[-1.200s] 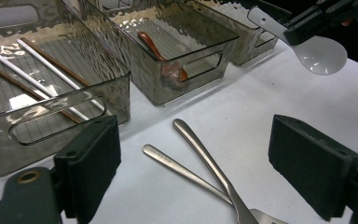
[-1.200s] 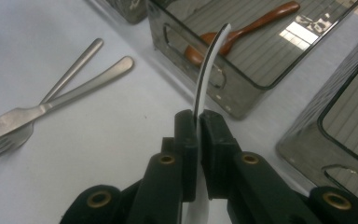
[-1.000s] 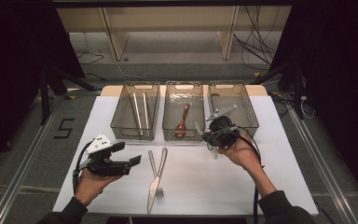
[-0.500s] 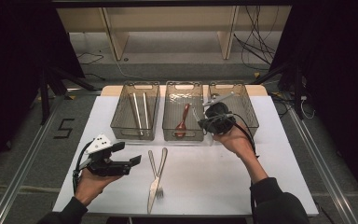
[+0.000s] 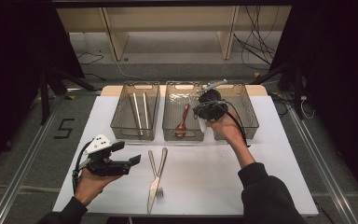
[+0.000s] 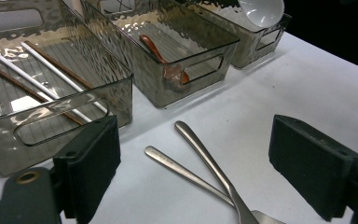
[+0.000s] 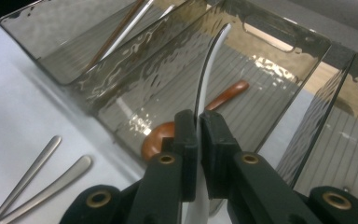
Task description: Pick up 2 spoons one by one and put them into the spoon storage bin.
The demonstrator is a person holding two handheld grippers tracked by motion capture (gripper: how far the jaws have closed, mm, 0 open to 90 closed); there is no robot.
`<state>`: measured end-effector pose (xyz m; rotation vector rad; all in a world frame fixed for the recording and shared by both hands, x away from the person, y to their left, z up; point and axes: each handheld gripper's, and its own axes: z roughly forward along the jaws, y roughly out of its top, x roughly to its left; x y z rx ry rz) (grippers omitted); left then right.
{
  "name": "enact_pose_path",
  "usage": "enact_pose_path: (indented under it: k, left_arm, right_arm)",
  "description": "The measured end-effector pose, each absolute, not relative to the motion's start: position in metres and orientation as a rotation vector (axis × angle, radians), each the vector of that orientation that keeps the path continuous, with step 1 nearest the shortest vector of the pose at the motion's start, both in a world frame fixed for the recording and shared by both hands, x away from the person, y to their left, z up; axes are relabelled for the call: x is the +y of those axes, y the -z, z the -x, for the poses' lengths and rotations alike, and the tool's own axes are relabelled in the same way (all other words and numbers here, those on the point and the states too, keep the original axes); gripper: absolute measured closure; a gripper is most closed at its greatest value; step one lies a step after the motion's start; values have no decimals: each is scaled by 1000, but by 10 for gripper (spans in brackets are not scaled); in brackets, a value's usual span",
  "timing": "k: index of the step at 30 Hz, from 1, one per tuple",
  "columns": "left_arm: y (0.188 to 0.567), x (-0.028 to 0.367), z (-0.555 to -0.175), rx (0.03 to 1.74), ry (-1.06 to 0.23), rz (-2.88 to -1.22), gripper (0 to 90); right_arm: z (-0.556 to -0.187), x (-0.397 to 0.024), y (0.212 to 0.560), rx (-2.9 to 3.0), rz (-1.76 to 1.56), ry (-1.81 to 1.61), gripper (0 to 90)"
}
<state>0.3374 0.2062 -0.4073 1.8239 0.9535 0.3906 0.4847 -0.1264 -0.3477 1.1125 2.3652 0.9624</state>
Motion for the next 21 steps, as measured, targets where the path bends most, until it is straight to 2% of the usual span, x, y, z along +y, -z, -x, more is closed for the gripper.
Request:
enact_pose_path:
  k: [21]
  left_arm:
    - [408,209,-338,952,-399,-1811,160]
  right_arm:
    - [-526,-116,367,2304,-1209,-902,858]
